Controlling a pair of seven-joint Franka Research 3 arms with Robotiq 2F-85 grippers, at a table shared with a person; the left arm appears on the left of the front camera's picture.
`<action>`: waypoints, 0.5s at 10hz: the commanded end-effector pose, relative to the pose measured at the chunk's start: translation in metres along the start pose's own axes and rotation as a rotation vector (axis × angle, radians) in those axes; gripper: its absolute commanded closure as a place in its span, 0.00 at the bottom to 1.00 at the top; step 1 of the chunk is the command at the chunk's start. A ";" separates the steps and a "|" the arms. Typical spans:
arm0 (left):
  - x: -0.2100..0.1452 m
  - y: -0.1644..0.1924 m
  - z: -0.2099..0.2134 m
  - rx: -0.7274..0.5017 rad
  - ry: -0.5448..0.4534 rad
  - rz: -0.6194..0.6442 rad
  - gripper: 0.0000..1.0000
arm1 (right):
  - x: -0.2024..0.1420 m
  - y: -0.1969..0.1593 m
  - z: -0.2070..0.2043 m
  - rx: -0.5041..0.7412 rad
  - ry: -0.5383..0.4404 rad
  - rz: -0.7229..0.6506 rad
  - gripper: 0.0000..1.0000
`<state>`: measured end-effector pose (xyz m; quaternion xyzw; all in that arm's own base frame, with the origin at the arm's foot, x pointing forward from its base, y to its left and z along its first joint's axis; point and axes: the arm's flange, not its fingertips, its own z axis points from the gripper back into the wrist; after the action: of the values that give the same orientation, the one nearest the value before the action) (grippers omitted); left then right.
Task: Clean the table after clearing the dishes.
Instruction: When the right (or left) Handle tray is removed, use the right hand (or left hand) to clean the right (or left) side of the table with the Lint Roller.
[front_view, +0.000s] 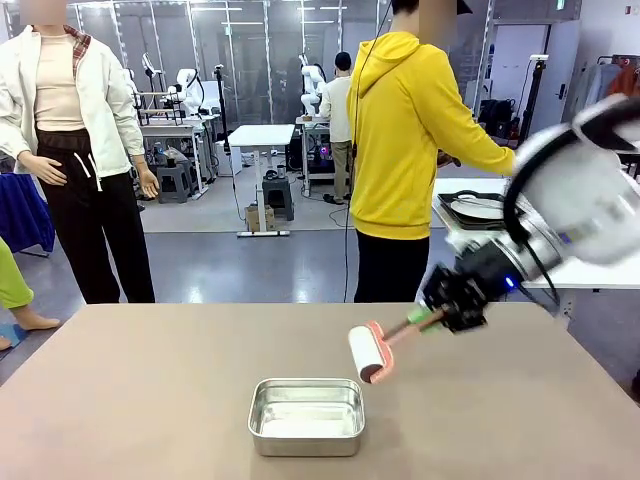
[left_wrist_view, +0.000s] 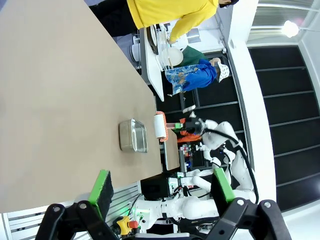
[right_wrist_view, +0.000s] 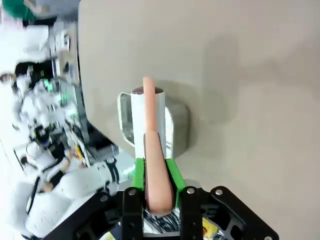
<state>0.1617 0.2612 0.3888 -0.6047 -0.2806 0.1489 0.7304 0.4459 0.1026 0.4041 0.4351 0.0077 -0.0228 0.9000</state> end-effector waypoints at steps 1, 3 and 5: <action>0.001 -0.002 0.001 -0.014 -0.007 -0.004 0.00 | -0.023 -0.005 -0.015 0.015 -0.139 -0.114 1.00; 0.001 -0.002 0.001 -0.014 -0.007 -0.004 0.00 | -0.010 -0.008 -0.022 -0.041 -0.179 -0.089 1.00; 0.001 -0.002 0.001 -0.014 -0.007 -0.004 0.00 | -0.028 -0.034 -0.007 0.005 -0.115 -0.113 1.00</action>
<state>0.1618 0.2612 0.3888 -0.6047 -0.2805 0.1488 0.7304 0.4197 0.0914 0.3742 0.4282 -0.0320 -0.1031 0.8972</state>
